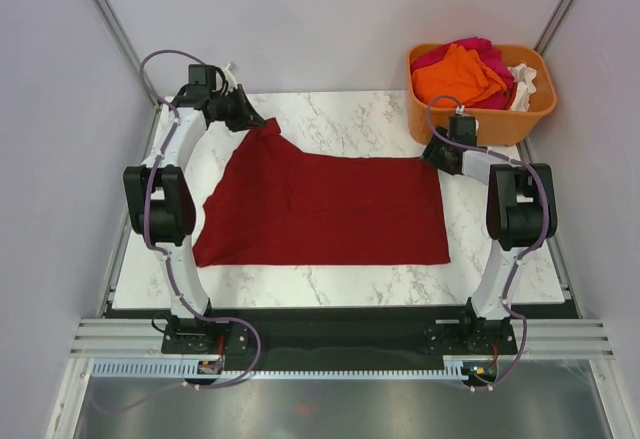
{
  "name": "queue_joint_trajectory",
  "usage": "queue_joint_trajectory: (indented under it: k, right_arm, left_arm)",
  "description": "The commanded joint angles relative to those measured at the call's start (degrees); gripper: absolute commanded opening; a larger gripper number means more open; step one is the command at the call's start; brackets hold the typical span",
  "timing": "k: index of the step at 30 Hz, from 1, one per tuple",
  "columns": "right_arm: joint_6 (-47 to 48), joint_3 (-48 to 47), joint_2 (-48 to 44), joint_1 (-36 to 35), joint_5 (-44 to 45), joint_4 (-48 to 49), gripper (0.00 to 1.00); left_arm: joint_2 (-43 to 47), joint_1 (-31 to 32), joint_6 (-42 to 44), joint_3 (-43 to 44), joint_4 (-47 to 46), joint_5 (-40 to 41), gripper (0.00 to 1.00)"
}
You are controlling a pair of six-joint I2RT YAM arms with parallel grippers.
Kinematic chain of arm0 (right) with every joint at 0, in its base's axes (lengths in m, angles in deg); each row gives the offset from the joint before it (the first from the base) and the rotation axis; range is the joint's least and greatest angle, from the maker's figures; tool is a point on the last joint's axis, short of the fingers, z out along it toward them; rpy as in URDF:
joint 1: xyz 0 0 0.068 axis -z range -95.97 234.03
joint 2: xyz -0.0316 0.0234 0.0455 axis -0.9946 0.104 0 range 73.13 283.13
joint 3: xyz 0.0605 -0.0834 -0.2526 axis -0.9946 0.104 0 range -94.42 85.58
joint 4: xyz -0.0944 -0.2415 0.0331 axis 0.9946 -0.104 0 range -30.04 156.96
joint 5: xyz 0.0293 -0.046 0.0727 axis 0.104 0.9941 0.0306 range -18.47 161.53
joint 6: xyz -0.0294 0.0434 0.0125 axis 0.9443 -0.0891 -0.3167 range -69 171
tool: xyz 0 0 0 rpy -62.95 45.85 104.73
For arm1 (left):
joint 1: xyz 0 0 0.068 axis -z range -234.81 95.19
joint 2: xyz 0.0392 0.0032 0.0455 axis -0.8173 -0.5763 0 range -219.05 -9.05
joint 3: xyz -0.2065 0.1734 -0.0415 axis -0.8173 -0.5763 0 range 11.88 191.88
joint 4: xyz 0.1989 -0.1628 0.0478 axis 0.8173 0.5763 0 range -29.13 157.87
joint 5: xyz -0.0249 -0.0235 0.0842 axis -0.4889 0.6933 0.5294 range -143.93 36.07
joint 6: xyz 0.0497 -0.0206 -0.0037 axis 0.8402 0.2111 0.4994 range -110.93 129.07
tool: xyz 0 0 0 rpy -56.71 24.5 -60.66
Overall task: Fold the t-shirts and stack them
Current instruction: Fold the tshirt
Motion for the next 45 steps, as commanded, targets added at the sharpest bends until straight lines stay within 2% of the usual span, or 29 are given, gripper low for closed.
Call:
queue_joint_trajectory:
  k: [1,3,8,9,11,12,16,23,33,39,45]
  right_arm:
    - [2.62,-5.16,6.93,-0.27,-3.83,-4.65,0.61]
    - [2.70,-5.17,7.37,-1.67,-4.62,-4.48,0.49]
    - [3.06,-3.85,6.85,-3.35,-3.13,-4.04,0.30]
    - [3.06,-3.85,6.76,-3.44,-3.05,-4.13,0.17]
    - [3.14,-3.58,6.32,-3.35,-2.35,-4.04,0.03]
    - [3.14,-3.49,6.06,-3.35,-2.17,-4.13,0.00]
    - [3.93,-2.27,3.25,-3.35,-1.11,-4.13,0.00]
    - [4.37,-0.07,-9.57,-3.35,3.46,-4.39,0.00]
    - [5.34,-4.37,-13.19,-3.09,3.99,-8.00,0.00]
    - [5.52,-2.18,-17.14,-3.09,4.07,-8.26,0.00]
    - [5.34,4.93,-23.29,-2.74,5.83,-9.31,0.00]
  left_arm:
    - [4.48,0.04,-1.53,-1.04,-1.36,-1.41,0.02]
    - [5.28,0.04,-1.53,-2.27,-1.36,-1.41,0.02]
    - [5.10,0.04,-1.53,-2.71,-1.36,-1.41,0.02]
    - [5.02,0.04,-1.53,-2.71,-1.36,-1.41,0.02]
    - [5.01,0.04,-1.53,-2.80,-1.36,-1.41,0.02]
    - [5.01,0.04,-1.53,-2.89,-1.36,-1.41,0.02]
    - [5.45,0.04,-1.53,-3.15,-1.36,-1.41,0.02]
    - [7.30,-0.05,-1.53,-3.24,-1.36,-1.41,0.02]
    - [10.28,0.04,-1.53,-4.46,-1.36,-1.41,0.02]
    - [16.78,-0.05,-1.53,-10.96,-1.36,-1.41,0.02]
    - [27.15,-0.05,-1.53,-23.52,-1.36,-1.41,0.02]
